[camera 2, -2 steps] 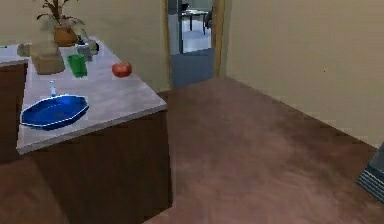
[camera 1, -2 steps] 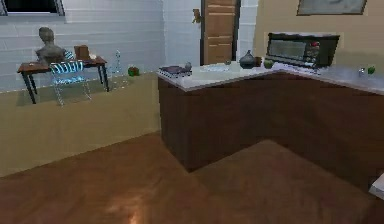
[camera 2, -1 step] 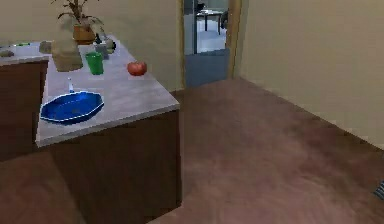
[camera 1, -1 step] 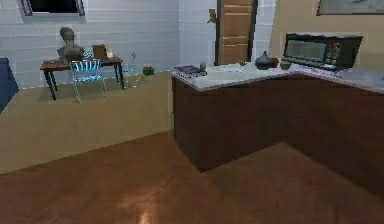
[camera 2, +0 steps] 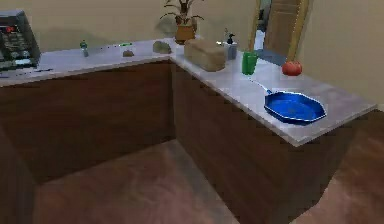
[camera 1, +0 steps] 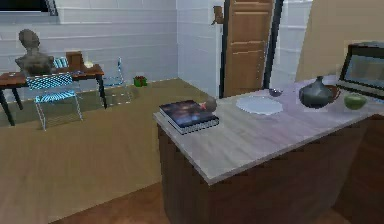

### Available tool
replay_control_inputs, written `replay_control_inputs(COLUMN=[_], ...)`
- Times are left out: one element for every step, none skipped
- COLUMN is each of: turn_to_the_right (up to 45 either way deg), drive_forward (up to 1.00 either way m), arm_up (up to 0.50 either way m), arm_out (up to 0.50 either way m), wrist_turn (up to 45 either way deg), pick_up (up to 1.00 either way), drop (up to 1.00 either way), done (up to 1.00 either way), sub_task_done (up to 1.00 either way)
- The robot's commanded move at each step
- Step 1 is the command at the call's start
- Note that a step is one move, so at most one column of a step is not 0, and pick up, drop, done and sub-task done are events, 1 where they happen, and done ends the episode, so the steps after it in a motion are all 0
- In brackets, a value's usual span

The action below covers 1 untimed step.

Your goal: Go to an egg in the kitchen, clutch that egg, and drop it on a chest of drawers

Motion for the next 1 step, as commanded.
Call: replay_control_inputs(turn_to_the_right=[-21.0], drive_forward=[0.00], arm_up=[0.00], arm_out=[0.00], wrist_turn=[0.0], pick_up=[0.00], drop=[0.00], done=[0.00], sub_task_done=[0.00])
